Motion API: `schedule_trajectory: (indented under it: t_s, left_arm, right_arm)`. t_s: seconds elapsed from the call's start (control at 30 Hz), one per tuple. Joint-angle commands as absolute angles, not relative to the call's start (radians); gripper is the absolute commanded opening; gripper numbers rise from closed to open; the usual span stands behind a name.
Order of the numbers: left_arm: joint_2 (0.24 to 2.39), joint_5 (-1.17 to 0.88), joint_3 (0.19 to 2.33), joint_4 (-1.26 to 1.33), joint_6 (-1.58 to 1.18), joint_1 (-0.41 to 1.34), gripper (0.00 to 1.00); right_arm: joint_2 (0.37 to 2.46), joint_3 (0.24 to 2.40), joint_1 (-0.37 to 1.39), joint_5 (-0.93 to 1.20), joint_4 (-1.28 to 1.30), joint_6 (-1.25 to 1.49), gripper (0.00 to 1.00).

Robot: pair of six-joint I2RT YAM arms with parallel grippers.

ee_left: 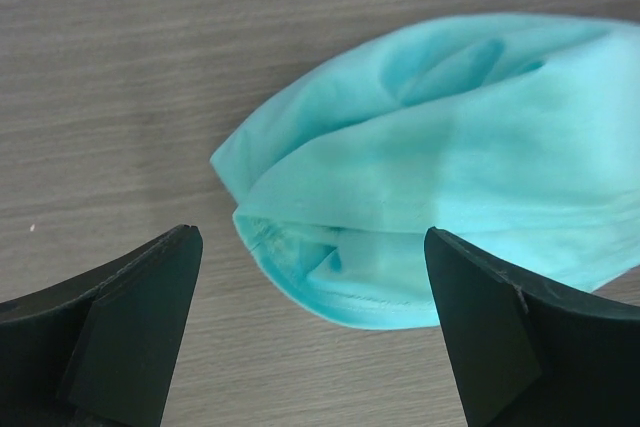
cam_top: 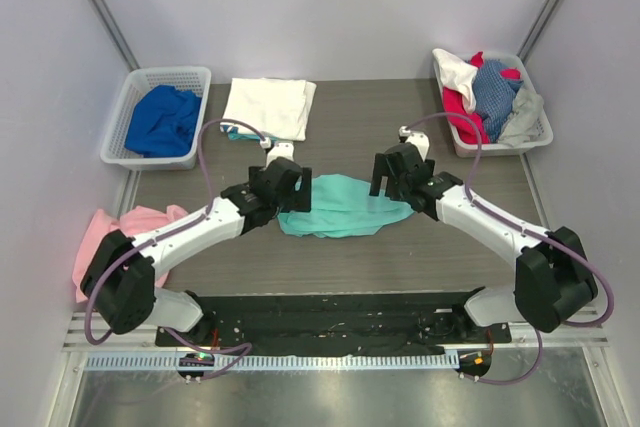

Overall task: Fold and stack the t-shirts
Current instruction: Move the tshirt to the center of the board, then flatten the tshirt out

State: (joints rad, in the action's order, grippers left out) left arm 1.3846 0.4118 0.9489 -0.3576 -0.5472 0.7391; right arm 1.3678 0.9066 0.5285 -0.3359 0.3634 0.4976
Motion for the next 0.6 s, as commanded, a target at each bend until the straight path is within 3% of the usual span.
schedule_trajectory:
  t_s: [0.0,0.27,0.57]
  left_arm:
    - [1.361,0.457,0.87,-0.305,-0.61,0.723,1.0]
    - [1.302,0.448,0.739,-0.256,-0.667,0.683,1.0]
    - [1.316,0.462,0.745,-0.226,-0.652,0.672,1.0]
  right_arm:
    - [1.338,0.9,0.522,-0.477,0.4,0.59,0.96]
    - [1.342,0.862,0.446,-0.515,0.446,0.706,0.95]
    - [1.433,0.877,0.396,-0.419,0.374,0.69,0.91]
